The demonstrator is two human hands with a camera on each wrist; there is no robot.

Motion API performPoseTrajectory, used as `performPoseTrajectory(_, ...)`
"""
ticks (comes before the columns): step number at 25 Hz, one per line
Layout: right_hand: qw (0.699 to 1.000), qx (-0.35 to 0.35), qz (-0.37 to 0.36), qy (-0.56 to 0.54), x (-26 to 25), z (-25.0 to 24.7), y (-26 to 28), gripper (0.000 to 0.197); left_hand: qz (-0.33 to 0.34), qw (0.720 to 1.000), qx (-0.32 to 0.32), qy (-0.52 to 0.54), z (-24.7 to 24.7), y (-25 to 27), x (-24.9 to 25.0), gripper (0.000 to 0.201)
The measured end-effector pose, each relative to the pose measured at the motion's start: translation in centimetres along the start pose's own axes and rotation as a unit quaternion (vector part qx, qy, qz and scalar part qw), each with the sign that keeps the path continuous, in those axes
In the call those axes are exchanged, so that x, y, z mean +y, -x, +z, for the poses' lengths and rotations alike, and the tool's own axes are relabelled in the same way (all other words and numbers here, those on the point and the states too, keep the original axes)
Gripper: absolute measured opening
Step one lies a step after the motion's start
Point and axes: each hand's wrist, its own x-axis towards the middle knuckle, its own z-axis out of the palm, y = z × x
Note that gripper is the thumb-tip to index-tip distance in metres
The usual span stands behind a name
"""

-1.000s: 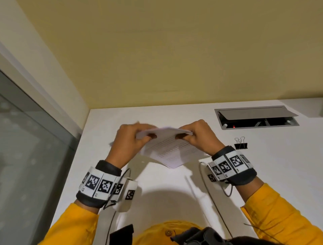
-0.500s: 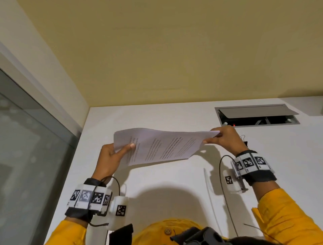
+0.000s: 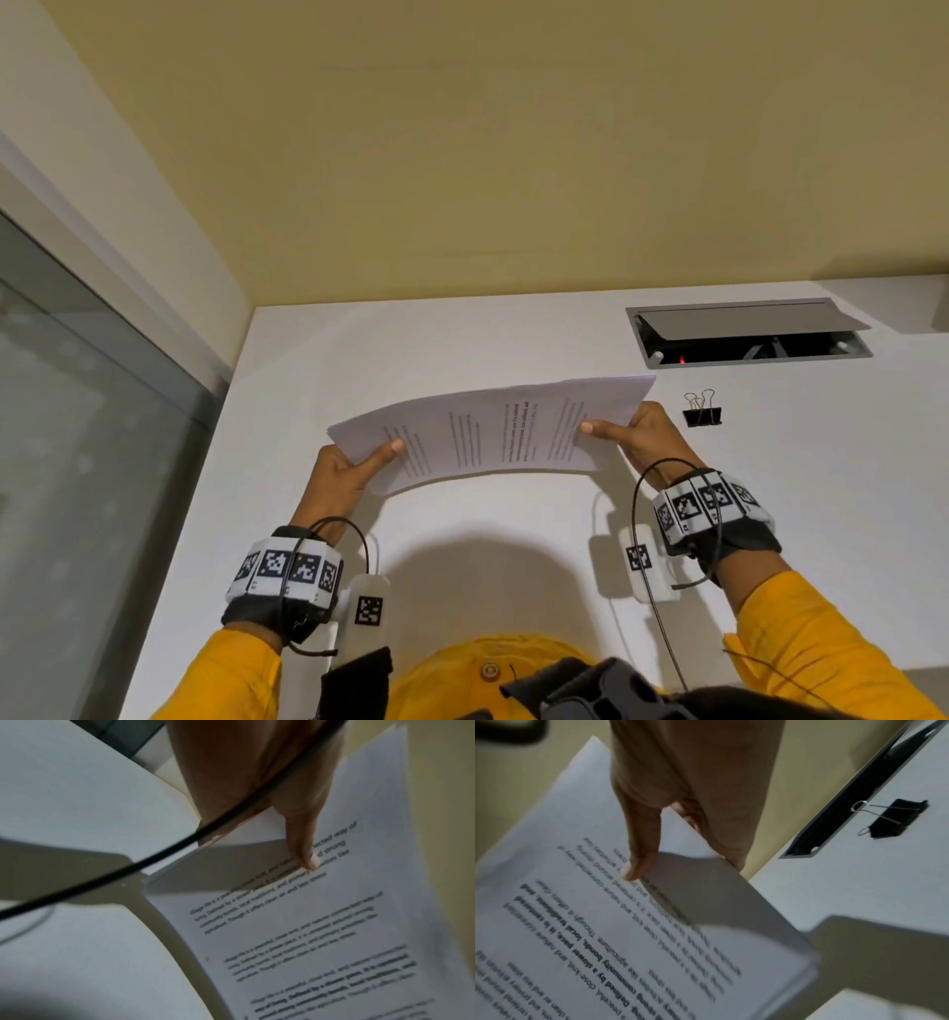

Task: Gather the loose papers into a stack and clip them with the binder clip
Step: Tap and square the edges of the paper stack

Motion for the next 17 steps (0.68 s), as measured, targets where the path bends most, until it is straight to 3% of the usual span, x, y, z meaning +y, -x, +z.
performPoseTrajectory(5,0.999,0.007,0.03,0.027,1.5,0.6,0.7,0.058,-0.044,0.999,0.002,-0.026,0.7,0.0,-1.7,0.019)
performPoseTrajectory(10,0.999,0.035,0.016,-0.01,0.9,0.5,1.0,0.067,-0.024,1.0,0.007,0.002,0.5,0.4,-1.1,0.02)
performPoseTrajectory(13,0.999,0.03,0.007,-0.011,0.9,0.7,1.2,0.062,-0.021,1.0,-0.011,0.01,0.6,0.4,-1.0,0.025)
performPoseTrajectory(17,0.999,0.032,-0.004,-0.021,1.3,0.3,1.0,0.068,-0.018,1.0,0.015,0.006,0.9,0.7,-0.6,0.018)
